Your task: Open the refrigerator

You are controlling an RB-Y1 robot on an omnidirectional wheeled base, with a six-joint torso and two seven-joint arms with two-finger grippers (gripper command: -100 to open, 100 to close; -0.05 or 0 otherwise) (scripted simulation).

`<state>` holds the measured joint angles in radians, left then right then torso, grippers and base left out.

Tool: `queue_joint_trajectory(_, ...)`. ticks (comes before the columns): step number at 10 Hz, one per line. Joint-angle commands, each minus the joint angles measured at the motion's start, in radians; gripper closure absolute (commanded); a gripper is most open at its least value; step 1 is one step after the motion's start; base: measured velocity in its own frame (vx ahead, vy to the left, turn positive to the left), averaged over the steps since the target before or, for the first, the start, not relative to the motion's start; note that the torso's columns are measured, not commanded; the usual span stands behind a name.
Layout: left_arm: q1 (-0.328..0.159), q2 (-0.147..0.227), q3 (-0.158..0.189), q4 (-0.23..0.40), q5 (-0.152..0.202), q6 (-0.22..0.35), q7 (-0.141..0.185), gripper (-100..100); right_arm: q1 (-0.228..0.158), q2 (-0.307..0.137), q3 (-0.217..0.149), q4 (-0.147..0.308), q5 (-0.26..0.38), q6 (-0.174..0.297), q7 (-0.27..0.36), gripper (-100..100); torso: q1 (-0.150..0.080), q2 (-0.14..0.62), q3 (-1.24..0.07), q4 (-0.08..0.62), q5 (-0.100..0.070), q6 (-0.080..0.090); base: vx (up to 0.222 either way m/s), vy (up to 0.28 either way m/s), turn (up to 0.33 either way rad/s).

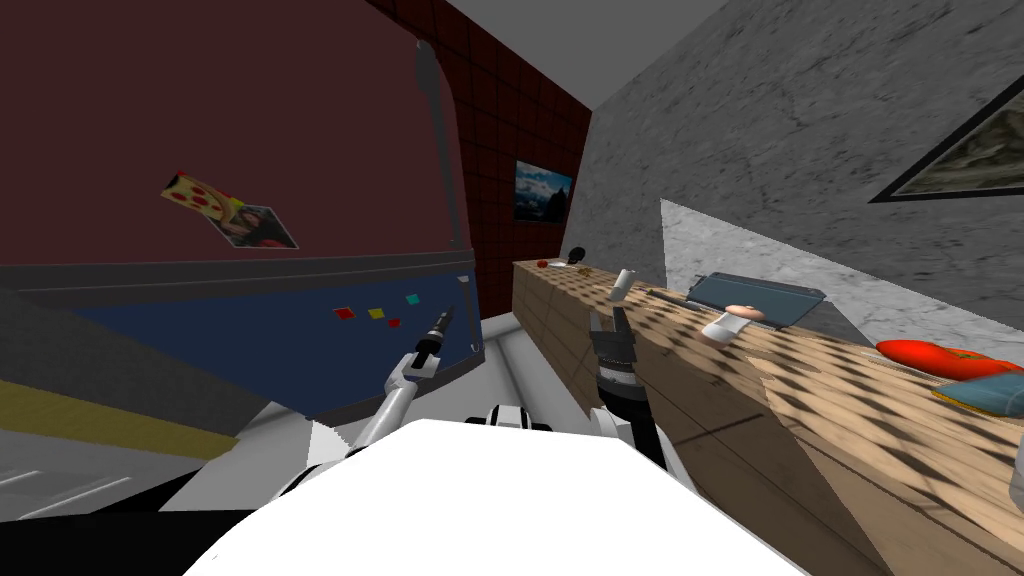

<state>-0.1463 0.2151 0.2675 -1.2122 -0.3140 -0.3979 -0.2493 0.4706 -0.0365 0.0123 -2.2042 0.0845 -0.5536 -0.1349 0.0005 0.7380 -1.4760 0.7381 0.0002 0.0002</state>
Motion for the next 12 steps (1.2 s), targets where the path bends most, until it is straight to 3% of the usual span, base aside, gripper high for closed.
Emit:
queue_joint_trajectory(1, -0.030, 0.004, 0.017, 0.069, -0.030, 0.003, -0.002, -100, 0.000, 0.000, 0.000, 0.000, 0.000, 0.000, 0.000, 0, 0.000, 0.000, 0.000, 0.000, 0.000, 0.000, 0.021, -0.042, -0.068)
queue_joint_trajectory(12, -0.149, 0.056, 0.086, 0.311, -0.154, 0.019, -0.006, -100, 0.000, 0.000, 0.000, 0.000, 0.000, 0.000, 0.000, 0, -0.001, -0.001, -0.001, 0.000, 0.000, 0.000, 0.024, -0.047, -0.063)
